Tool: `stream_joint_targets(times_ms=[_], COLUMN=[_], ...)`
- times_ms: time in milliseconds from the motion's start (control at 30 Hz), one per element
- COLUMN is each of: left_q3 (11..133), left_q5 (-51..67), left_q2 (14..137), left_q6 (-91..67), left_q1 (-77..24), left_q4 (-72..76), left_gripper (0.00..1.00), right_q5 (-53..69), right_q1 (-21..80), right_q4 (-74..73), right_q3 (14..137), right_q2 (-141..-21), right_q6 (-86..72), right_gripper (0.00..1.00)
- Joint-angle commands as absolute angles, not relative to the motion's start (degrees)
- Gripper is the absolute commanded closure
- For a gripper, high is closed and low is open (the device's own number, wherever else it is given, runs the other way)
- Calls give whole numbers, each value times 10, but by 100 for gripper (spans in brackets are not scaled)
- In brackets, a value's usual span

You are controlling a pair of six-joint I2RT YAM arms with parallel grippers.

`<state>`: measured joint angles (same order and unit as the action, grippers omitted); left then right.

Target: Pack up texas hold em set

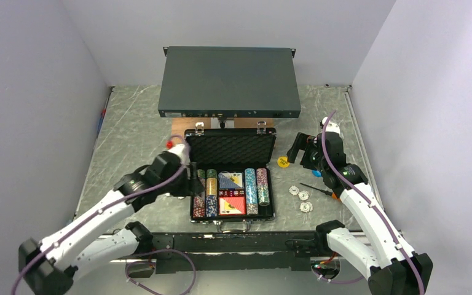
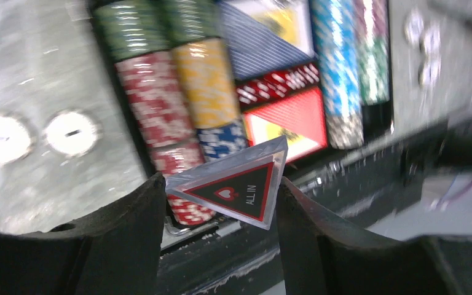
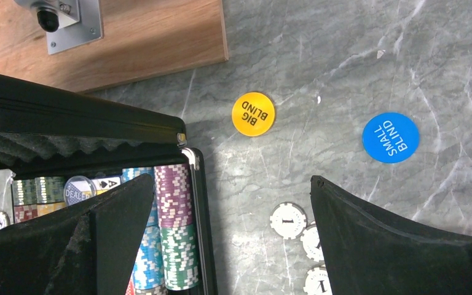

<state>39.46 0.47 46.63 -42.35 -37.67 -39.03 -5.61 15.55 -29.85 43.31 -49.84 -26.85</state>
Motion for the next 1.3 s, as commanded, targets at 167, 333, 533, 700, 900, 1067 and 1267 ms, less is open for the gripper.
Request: stream_joint_targets(times_ms=[167, 333, 533, 700, 900, 1067, 1267], left_q3=[628, 673, 681, 693, 691, 697, 689], left_q5=[-74, -46, -44, -12, 8, 2, 16], left_q2=[779, 862, 910, 952, 974, 973, 926], left_q6=[-85, 55, 134, 143, 146, 138, 110], left_q1=[-641, -676, -687, -687, -687, -688, -681], left_q4=[-386, -394, -397, -414, -420, -431, -416], left_gripper=[88, 86, 83, 80, 62, 49, 1], right_q5=[-59, -81, -100, -97, -95, -91, -93], right_q1=[155, 156, 155, 155, 155, 156, 155], right_q4=[-285, -299, -305, -307, -303, -302, -305], right_q3=[437, 441, 437, 439, 436, 436, 440], right_q2=[-488, -474, -449, -460, -458, -462, -462], right_q6=[-272, -269, -260, -264, -264, -266, -263], right_gripper=[0, 0, 0, 0, 0, 0, 0])
